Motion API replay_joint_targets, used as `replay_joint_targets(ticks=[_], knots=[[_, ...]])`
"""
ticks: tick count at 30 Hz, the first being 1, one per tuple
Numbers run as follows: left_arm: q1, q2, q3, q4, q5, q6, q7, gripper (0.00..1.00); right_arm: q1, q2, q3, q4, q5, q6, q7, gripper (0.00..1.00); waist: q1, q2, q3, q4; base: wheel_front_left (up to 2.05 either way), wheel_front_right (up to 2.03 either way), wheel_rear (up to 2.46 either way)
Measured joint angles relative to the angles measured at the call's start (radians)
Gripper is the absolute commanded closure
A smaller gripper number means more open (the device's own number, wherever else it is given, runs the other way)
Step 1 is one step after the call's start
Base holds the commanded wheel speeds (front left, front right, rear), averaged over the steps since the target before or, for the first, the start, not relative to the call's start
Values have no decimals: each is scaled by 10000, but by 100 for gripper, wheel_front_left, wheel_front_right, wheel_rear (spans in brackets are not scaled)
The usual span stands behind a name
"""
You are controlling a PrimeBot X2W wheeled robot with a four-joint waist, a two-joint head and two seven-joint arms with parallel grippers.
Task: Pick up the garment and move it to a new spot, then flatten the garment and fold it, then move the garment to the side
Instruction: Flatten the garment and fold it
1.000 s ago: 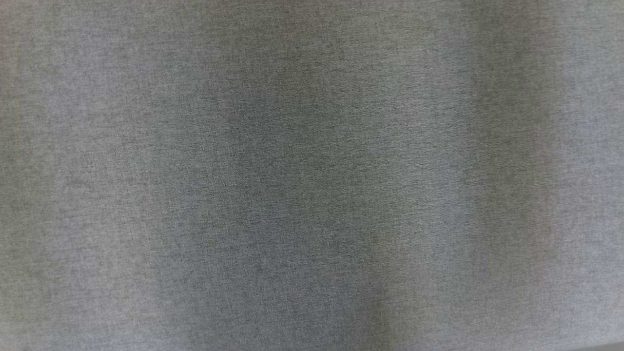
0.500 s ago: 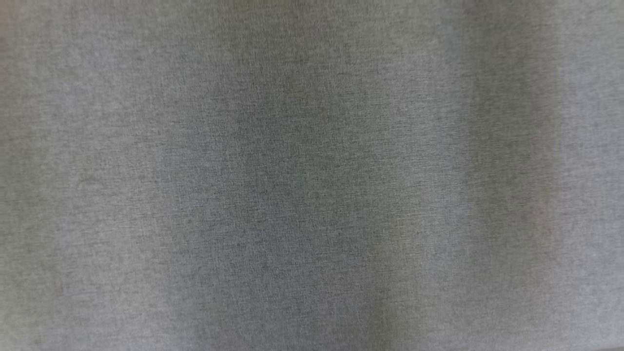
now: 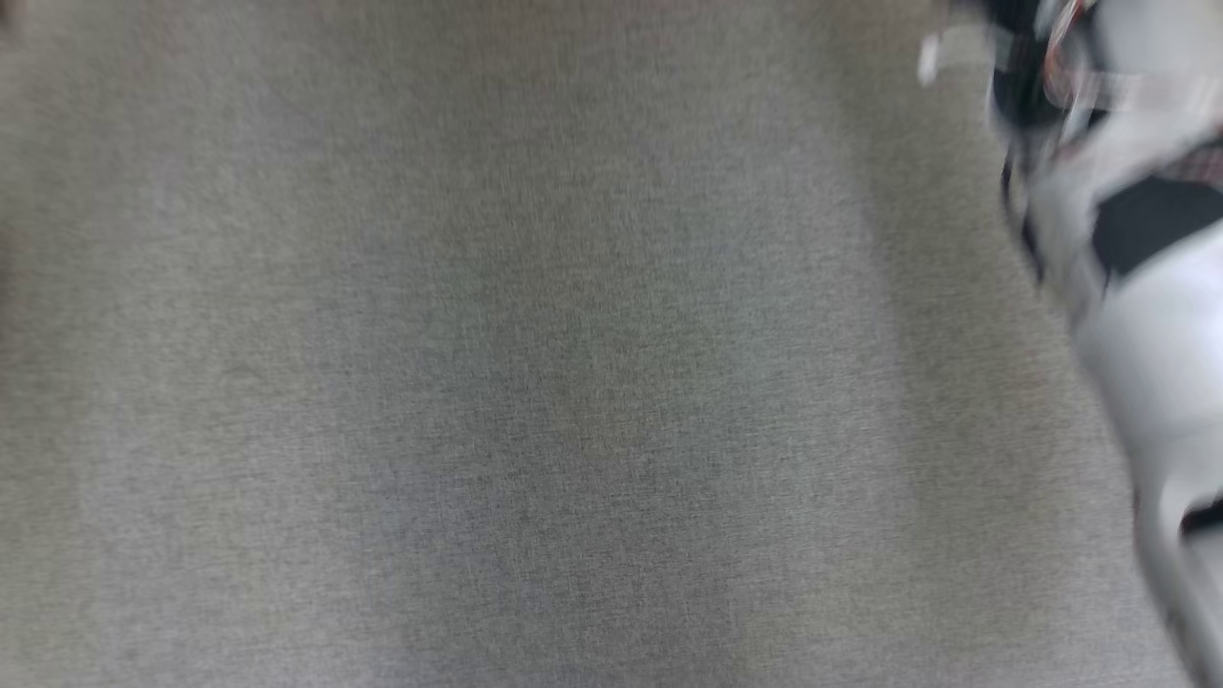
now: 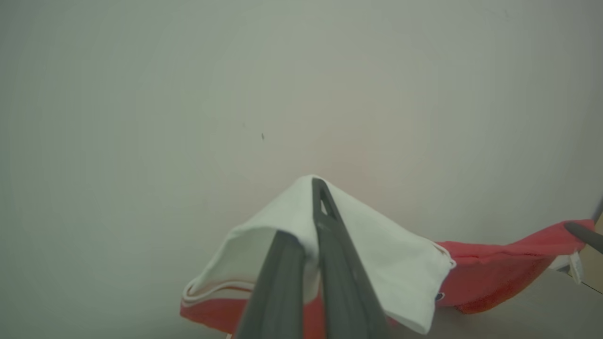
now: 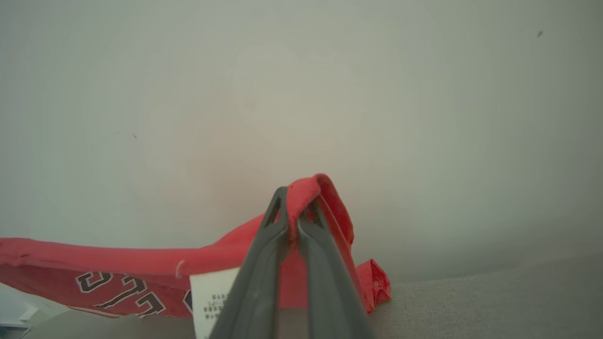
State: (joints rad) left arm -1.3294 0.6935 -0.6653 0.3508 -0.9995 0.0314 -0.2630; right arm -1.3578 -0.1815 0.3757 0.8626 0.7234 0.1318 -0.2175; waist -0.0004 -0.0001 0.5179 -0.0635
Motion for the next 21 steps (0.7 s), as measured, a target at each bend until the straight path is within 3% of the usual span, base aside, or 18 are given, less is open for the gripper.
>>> replay_joint_targets(ticks=[1,2,8,14,21], knots=[[1755,104,765,-1413,297,660,0,100,1043,-153,132,-562,370,0,52,100,1,0,-262,-7,0,0,0],[2650,82,1208,-2023,401,966,0,100,1548,-232,182,-869,512,0,90,100,0,0,-394,-10,0,0,0],[7314,-625,3503,-4890,1133,1994,-6,100,4524,-715,161,-2568,1135,0,151,100,-1,-1,-1125,23,0,0,0],[10349,-1478,4176,-5969,1666,1879,-8,100,6954,-909,-253,-3670,1515,0,251,100,0,-1,-1617,93,0,0,0],[12802,-2991,4564,-5789,2098,1415,-6,100,9671,-846,-1110,-4652,1356,0,418,100,2,-1,-2209,239,0,0,0]])
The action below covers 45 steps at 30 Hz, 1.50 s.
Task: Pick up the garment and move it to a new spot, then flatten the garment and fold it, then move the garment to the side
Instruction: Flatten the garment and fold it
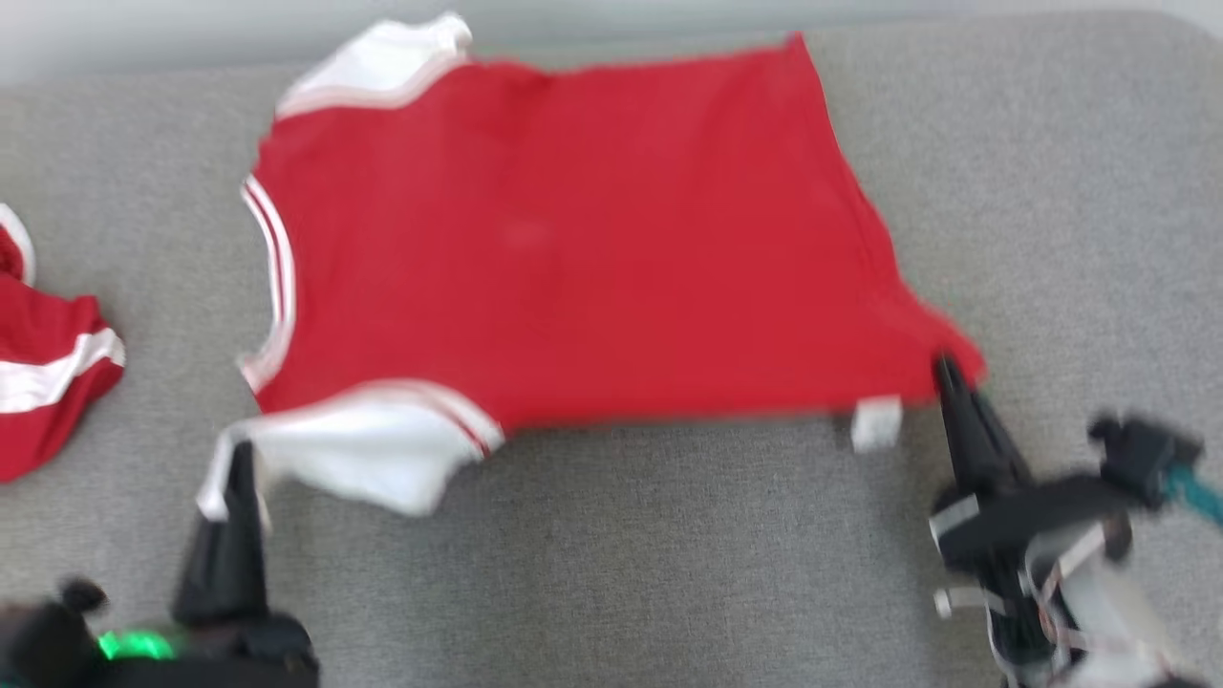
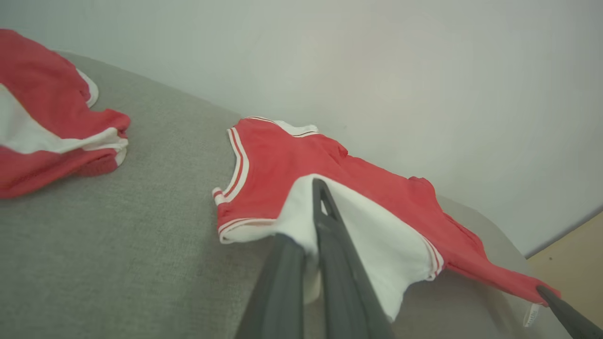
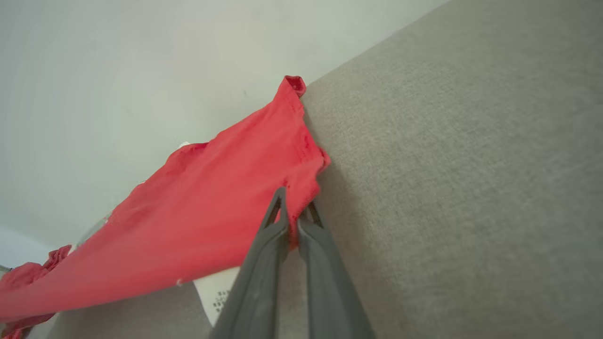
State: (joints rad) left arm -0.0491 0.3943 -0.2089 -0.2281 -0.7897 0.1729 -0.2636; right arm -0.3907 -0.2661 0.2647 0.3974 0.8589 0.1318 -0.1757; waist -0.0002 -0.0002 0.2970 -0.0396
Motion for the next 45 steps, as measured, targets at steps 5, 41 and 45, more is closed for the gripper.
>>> replay_joint_targets(ticks=[5,41,45], knots=[[1388,-930,128,364,397,-424,6,100,1866,111,-815,-324,-360,2,123,100,-1,0,-514,114,0,0,0],[208,-1034,-360,1498,1356,-1877,1045,100,2972,1946,-3570,-2719,-2635,2,3760,100,3,3,-900,312,0,0,0],[-561,-920,-305,2153,1329,-2008,1202,100,2232,1992,-3705,-2253,-2642,2,4061,100,3,3,-782,298,0,0,0]])
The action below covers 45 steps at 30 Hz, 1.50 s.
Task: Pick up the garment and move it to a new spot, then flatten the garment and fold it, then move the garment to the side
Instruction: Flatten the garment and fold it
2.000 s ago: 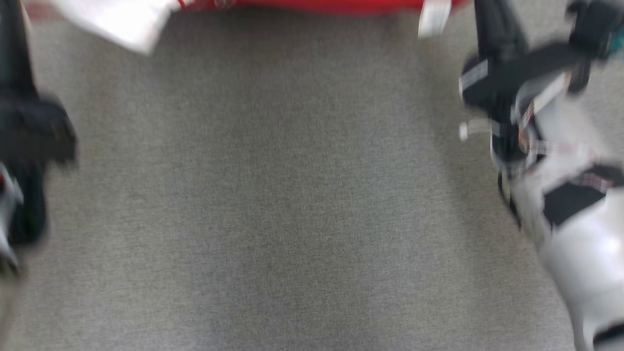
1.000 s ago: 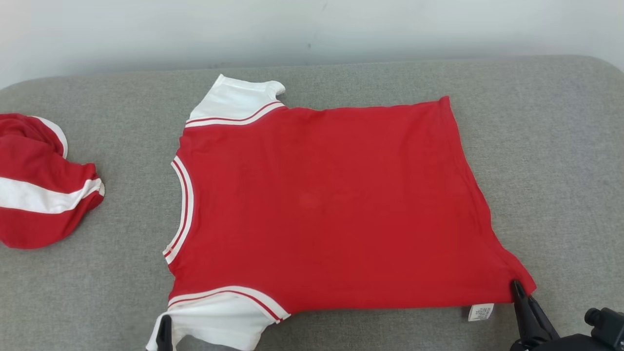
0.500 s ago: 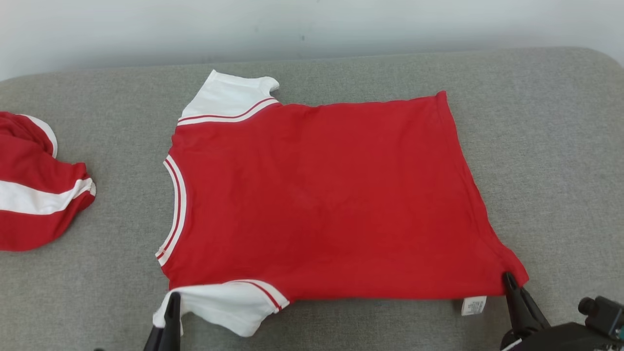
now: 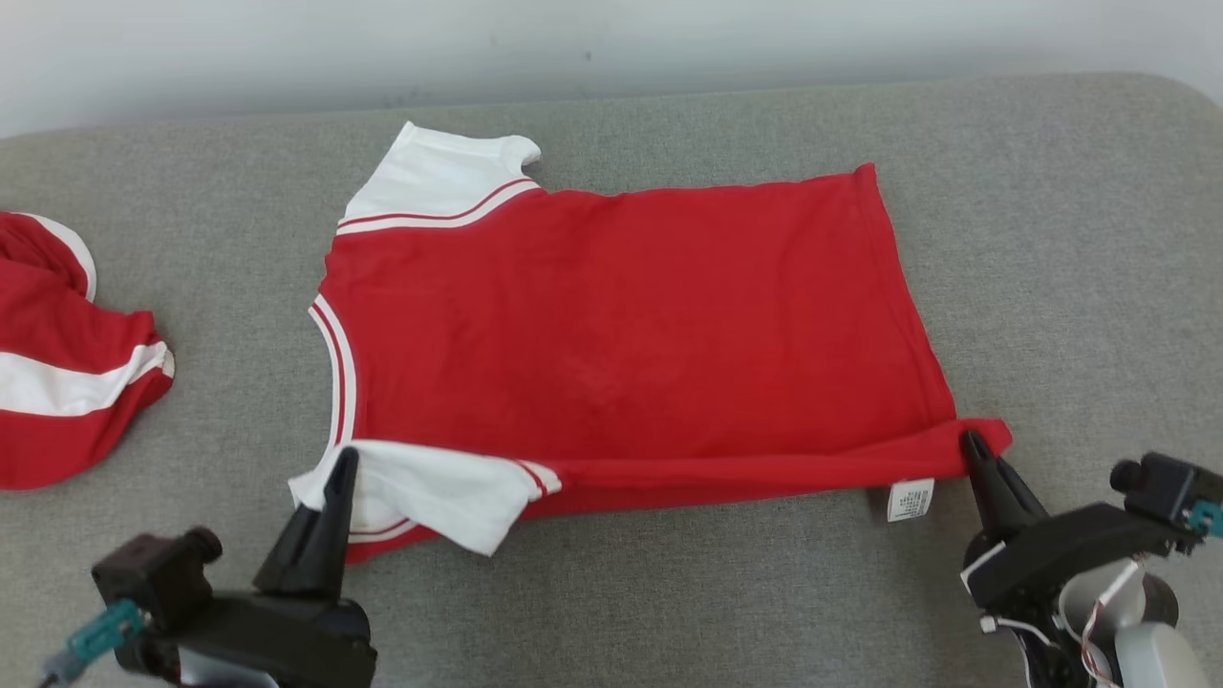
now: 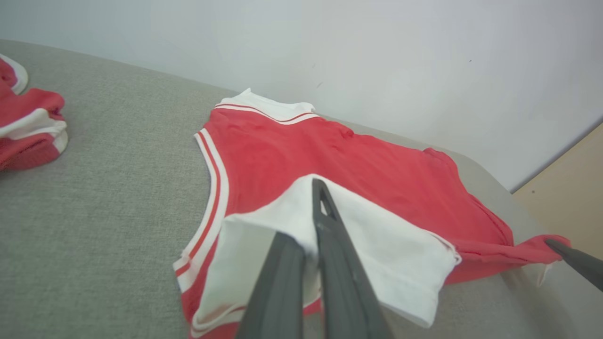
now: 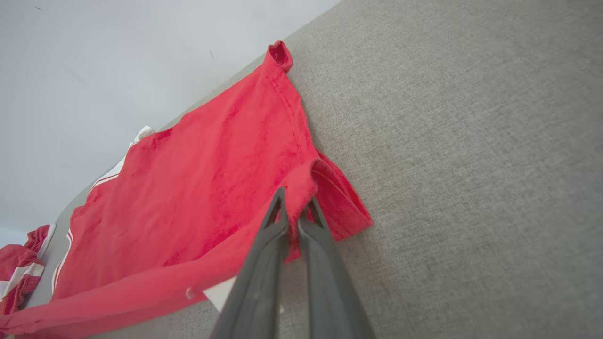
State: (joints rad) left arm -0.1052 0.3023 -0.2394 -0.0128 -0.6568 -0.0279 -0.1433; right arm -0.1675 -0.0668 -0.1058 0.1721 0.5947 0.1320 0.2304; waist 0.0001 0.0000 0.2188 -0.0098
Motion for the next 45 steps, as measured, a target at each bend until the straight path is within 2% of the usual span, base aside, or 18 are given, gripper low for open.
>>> replay_joint_targets(ticks=[6,7,8,9,10,13,18,27,35,45], knots=[[-1074,125,-38,1267,-6,-341,42,100,-994,44,56,905,-161,0,69,100,0,0,113,2,0,0,0],[-1254,121,-82,1522,6,-360,35,100,-1133,48,44,1112,-161,0,50,79,0,0,116,8,0,0,0],[-1441,105,-102,1760,19,-433,-21,62,-1257,52,33,1290,-163,0,-38,45,0,0,117,26,0,0,0],[-1618,61,-130,1956,21,-443,-104,10,-1370,50,23,1444,-171,-2,-121,5,1,0,113,47,0,0,0],[-1774,40,-197,2197,50,-493,-138,0,-1463,50,44,1563,-201,-2,-205,0,1,1,104,66,0,0,0],[-2059,-12,-362,2754,140,-614,-284,0,-1637,-15,197,1797,-263,-2,-487,0,0,0,60,109,0,0,0],[-2160,-90,-389,3342,215,-696,-669,0,-1555,-543,614,1967,-502,-2,-1110,0,0,0,-97,163,0,0,0],[-854,-81,-445,3753,359,-579,-1005,0,-460,-1799,1440,2015,-1340,-2,-1891,0,-1,0,-357,313,0,0,0],[-727,-155,-746,4199,671,-500,-1041,0,-486,-1952,1827,2408,-1799,0,-2090,0,-2,0,-216,390,0,0,0],[-1650,-443,-930,5352,667,-627,-1093,0,-1582,-2006,2265,3710,-2140,0,-2284,0,-1,0,82,507,0,0,0]])
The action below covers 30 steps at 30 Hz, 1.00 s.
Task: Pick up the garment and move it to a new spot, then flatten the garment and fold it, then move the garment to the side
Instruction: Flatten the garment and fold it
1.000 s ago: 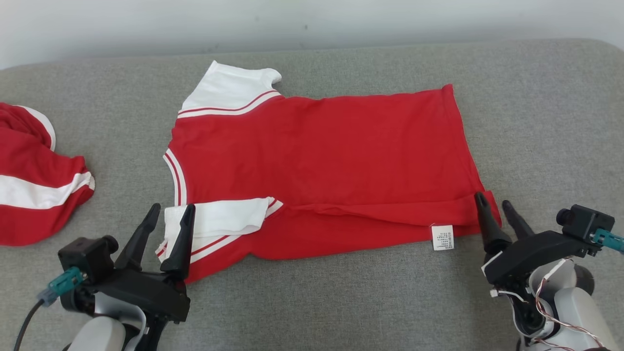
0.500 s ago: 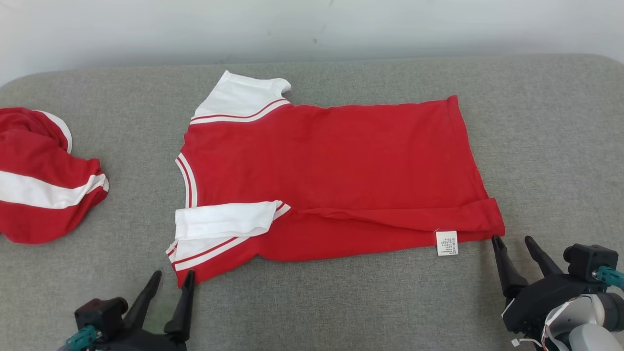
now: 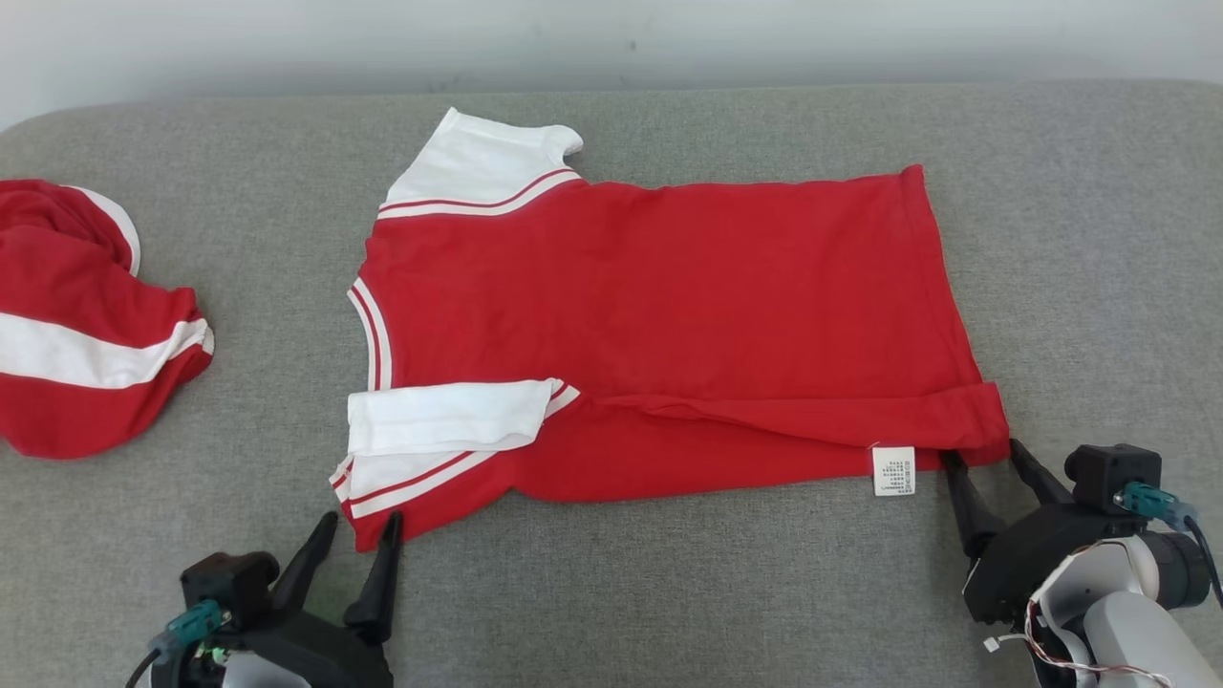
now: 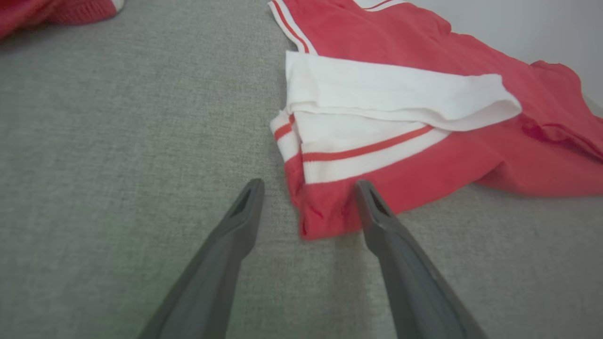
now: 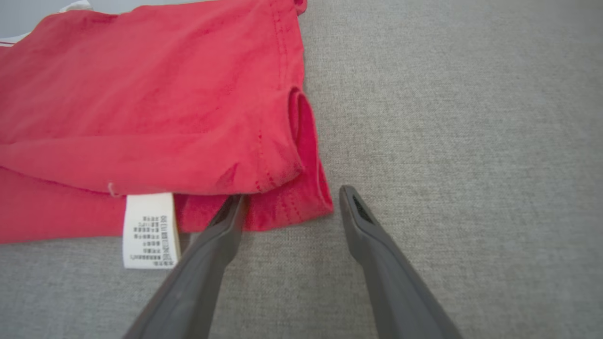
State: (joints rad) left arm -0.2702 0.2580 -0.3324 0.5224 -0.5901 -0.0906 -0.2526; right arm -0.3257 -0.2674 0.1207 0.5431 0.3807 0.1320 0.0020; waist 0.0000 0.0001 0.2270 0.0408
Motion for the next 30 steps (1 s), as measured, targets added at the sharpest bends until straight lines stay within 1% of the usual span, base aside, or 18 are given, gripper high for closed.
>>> replay_joint_targets(ticks=[1,2,3,4,5,6,11,16,20,23,26,30], knots=[[-95,-29,-46,127,0,-65,-27,0,-79,12,21,165,-21,0,-44,0,0,0,11,12,0,0,0],[-173,-58,-63,255,-6,-75,-27,11,-174,36,40,347,-4,0,-75,49,0,0,15,27,0,0,0],[-244,-100,-86,372,-15,-105,-35,50,-260,54,58,516,19,0,-136,100,0,0,13,43,0,0,0],[-301,-127,-90,476,-33,-142,-40,59,-344,75,75,639,82,0,-245,100,0,0,4,58,0,0,0],[-351,-169,-77,543,-82,-155,-44,89,-419,92,92,784,117,-2,-336,100,0,0,-5,74,0,0,0],[-400,-215,-79,612,-109,-169,-58,100,-460,102,107,895,171,0,-437,100,0,0,-15,97,0,0,0],[-473,-368,-12,798,-205,-257,-73,100,-466,186,324,1258,533,0,-915,100,0,0,-217,156,0,0,0],[127,-295,226,445,-284,-316,-88,100,151,167,447,1058,1108,0,-1187,100,0,0,-661,150,0,0,0],[1010,-234,407,-230,-357,-249,-88,100,1086,52,295,364,1569,0,-1141,100,0,-1,-1066,126,0,0,0],[1838,-221,408,-717,-420,-107,-79,100,2120,19,-10,-324,1866,0,-759,100,-2,-1,-1342,105,0,0,0],[2521,-213,332,-1248,-458,42,48,100,3025,8,-403,-1076,1908,0,-399,100,-2,-2,-1502,63,0,0,0],[2882,-242,272,-1662,-523,290,65,100,3636,240,-963,-1820,1868,0,61,100,-1,-1,-1429,-13,0,0,0]])
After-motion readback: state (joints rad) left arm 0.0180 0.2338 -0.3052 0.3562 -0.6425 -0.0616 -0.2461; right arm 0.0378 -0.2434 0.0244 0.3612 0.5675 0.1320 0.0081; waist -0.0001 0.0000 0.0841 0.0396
